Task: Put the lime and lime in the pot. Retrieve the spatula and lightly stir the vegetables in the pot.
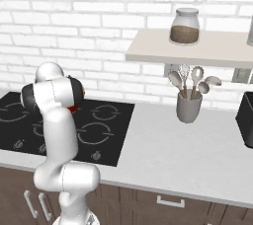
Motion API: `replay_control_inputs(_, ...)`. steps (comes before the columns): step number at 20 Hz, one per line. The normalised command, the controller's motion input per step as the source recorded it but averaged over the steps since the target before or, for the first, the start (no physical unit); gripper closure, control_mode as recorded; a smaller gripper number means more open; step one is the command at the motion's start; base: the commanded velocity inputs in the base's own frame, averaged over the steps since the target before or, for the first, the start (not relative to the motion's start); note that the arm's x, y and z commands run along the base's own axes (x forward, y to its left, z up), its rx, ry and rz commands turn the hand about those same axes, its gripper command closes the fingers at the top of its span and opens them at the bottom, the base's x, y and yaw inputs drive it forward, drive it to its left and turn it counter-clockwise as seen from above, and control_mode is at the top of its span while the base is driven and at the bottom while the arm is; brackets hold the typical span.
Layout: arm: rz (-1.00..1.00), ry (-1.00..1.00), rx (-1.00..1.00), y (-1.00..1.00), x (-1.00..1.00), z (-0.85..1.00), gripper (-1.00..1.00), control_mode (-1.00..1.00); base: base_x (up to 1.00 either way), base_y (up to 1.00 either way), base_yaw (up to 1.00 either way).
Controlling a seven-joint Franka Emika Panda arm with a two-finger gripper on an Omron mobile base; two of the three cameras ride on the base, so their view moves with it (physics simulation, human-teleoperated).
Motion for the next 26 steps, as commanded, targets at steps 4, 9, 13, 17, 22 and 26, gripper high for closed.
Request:
replay_control_inputs(4,0.09,0.0,0.0,-0.1,-0.06,-0.42,1.0,-1.0,0.0,0.0,0.0)
replay_control_inputs(9,0.05,0.0,0.0,-0.26,-0.16,-0.31,1.0,-1.0,0.0,0.0,0.0)
replay_control_inputs(13,0.02,0.01,0.0,-0.36,0.01,-0.06,1.0,-1.0,0.0,0.0,0.0)
replay_control_inputs(17,0.03,0.0,0.0,0.01,0.32,0.0,1.0,-1.0,0.0,0.0,0.0)
replay_control_inputs(22,0.02,0.0,0.0,0.26,0.25,0.0,1.0,-1.0,0.0,0.0,0.0)
replay_control_inputs(26,0.01,0.0,0.0,0.33,-0.02,-0.04,1.0,-1.0,0.0,0.0,0.0)
